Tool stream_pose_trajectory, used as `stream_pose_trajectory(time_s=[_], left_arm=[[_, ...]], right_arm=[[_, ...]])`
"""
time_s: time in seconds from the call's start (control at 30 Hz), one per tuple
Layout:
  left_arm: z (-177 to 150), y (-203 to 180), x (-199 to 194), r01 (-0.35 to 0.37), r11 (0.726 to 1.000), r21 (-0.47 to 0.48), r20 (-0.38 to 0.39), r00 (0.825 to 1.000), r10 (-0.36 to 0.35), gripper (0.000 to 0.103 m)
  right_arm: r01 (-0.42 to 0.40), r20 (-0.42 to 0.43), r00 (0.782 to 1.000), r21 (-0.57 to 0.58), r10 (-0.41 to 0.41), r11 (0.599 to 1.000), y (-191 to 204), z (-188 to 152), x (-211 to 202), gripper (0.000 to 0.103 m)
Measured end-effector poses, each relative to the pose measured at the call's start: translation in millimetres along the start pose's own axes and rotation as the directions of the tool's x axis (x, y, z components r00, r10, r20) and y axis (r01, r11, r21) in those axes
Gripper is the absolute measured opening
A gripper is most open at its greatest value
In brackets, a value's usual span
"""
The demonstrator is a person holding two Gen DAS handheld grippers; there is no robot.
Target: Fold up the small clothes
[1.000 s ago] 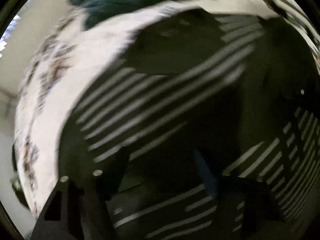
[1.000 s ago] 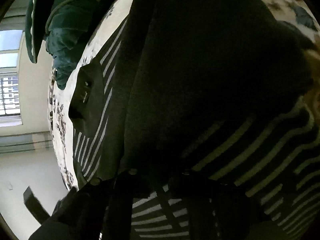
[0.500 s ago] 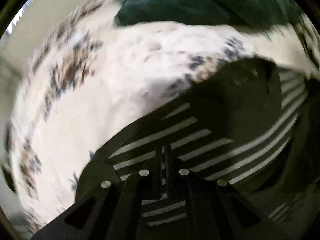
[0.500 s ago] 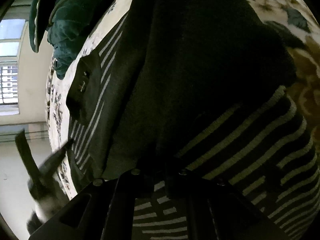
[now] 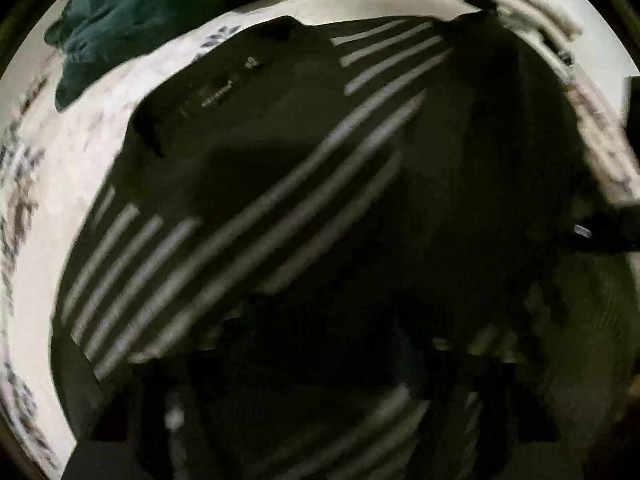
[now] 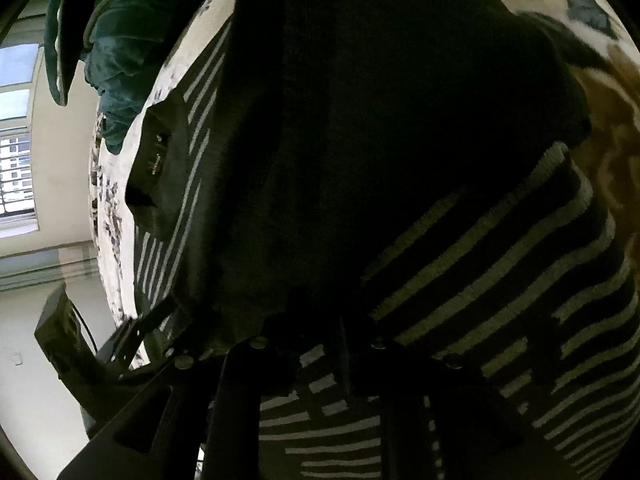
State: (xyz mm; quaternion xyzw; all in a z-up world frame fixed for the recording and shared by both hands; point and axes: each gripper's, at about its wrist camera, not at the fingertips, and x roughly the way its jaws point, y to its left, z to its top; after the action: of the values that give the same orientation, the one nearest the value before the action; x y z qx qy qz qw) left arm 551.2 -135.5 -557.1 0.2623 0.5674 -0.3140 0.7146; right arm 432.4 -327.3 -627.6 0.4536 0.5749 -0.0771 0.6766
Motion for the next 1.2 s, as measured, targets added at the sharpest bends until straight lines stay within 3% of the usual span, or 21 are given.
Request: stream_pose_trajectory(time_s=[0.1,0.2,0.33,0.4,0.5,0.53,0.67,0.73,0.77,0.8,0.87,0.9,0.93,1.03,1.07,1.13,1.17,1.2], left_arm=[[19,21,0,-0.078,0.996,-0.048,0.045,0.996,0.080,0.052],[32,57,-5,-0.113,0.982,-0.152,0.039,0.992,0.120,0.052],[22,78,-20,-0.085,0.973,-0.214,0.041,0.995,0.096,0.052],[2,93,-30,-0.024,0.962,-0.271,0.044,0.998,0.037,0.052],[-28,107,-36,0.020,0.931,-0.364,0.047,0.999,-0.004,0.052],[-37,117,-31,0.046,0.921,-0.387,0.034,0.999,-0.036,0.052],[-54,96,-12,0.005,0.928,-0.372,-0.029,0.999,-0.017,0.052],[-54,92,-13,0.008,0.926,-0.377,0.023,1.000,0.001,0.033],[-53,90,-15,0.014,0.924,-0.383,0.051,0.999,0.006,0.010],[-52,91,-17,0.030,0.915,-0.403,0.065,0.998,-0.004,0.006],[-54,95,-25,0.030,0.892,-0.451,0.096,0.995,0.015,0.005],[-55,98,-29,0.035,0.881,-0.471,0.107,0.994,0.018,0.005],[-59,104,-34,0.036,0.873,-0.487,0.111,0.994,0.021,0.005],[-72,130,-31,0.031,0.850,-0.526,0.086,0.996,0.017,0.006],[-75,136,-24,0.055,0.836,-0.546,0.058,0.998,-0.027,0.010],[-74,147,-33,0.074,0.830,-0.553,0.066,0.997,-0.045,0.011],[-76,144,-39,0.065,0.832,-0.551,0.067,0.997,-0.034,0.015],[-77,141,-45,0.048,0.832,-0.552,0.066,0.998,-0.014,0.030]], right_arm=[[0.020,0.014,1.000,-0.016,-0.020,1.000,2,-1,-1,0.015],[0.028,0.023,0.999,-0.020,-0.028,0.999,2,-2,-2,0.015],[0.014,0.023,1.000,-0.001,-0.014,1.000,2,-3,-5,0.015],[-0.002,0.020,1.000,0.000,0.002,1.000,1,-4,-9,0.016],[-0.035,0.008,0.999,0.005,0.035,0.999,-1,-7,-14,0.038],[-0.055,0.006,0.998,0.007,0.055,0.998,-1,-8,-15,0.039],[-0.072,-0.008,0.997,0.000,0.072,0.997,2,-13,-10,0.039],[-0.082,-0.014,0.996,0.018,0.083,0.996,2,-15,-2,0.039],[-0.093,-0.012,0.996,0.032,0.093,0.995,1,-15,2,0.039],[-0.115,-0.009,0.993,0.057,0.115,0.992,0,-16,6,0.039],[-0.155,0.011,0.988,0.096,0.155,0.983,0,-16,10,0.039],[-0.180,0.029,0.984,0.114,0.177,0.977,-1,-16,10,0.032],[-0.177,0.041,0.984,0.117,0.174,0.977,0,-17,10,0.007],[-0.180,0.036,0.983,0.099,0.177,0.979,11,-21,9,0.006],[-0.160,0.030,0.987,0.075,0.158,0.984,17,-22,9,0.006],[-0.061,0.018,0.998,0.000,0.061,0.998,31,-24,13,0.008],[-0.001,0.009,1.000,-0.026,0.001,1.000,36,-25,15,0.011],[0.029,0.004,1.000,-0.037,-0.029,0.999,38,-25,16,0.020]])
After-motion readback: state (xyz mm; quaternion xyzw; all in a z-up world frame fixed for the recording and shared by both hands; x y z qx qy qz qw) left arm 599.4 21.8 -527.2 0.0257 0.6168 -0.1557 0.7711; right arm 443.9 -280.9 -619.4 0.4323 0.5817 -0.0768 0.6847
